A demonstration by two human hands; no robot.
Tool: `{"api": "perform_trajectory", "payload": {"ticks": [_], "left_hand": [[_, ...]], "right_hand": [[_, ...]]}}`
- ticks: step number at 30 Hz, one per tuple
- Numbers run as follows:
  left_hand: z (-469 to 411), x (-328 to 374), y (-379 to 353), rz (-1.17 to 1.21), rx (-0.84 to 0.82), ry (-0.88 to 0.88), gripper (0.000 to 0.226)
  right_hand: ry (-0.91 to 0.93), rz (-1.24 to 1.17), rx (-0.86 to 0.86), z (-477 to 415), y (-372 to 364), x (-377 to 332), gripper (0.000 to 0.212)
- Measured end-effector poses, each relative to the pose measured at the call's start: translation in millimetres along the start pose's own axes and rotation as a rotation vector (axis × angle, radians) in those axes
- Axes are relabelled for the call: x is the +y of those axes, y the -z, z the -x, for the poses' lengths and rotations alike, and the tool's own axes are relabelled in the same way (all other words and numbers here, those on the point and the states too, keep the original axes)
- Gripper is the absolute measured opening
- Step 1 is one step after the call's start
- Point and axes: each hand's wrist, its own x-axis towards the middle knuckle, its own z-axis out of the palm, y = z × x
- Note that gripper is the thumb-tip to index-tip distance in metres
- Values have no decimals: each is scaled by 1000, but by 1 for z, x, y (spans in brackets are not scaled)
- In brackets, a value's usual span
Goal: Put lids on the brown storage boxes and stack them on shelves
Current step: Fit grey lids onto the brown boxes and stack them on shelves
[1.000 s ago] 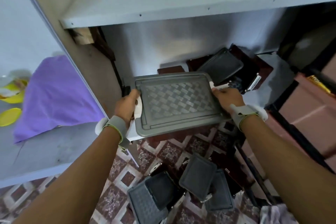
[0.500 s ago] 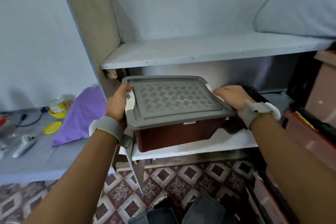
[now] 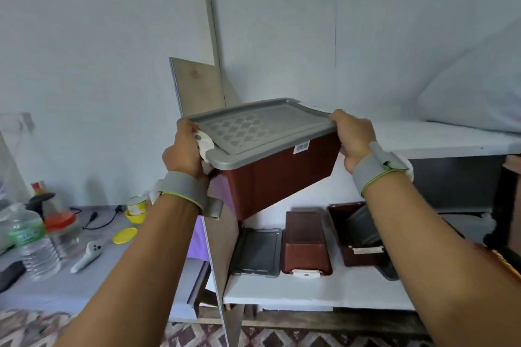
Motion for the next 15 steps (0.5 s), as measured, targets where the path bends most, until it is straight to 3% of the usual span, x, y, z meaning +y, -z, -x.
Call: {"api": "perform_trajectory", "payload": {"ticks": [3,8,15], "left_hand": [[-5,7,-17,40,37,-32,25],[-15,1,-39,-43,133,-120,42],[-43,-27,-46,-124,162,-187,47]], "right_hand": [[1,43,-1,9,-30,-12,66],[-35,35,-160,39,-77,-8,80],[-18,-64,-264,28,-113,15,50]]}}
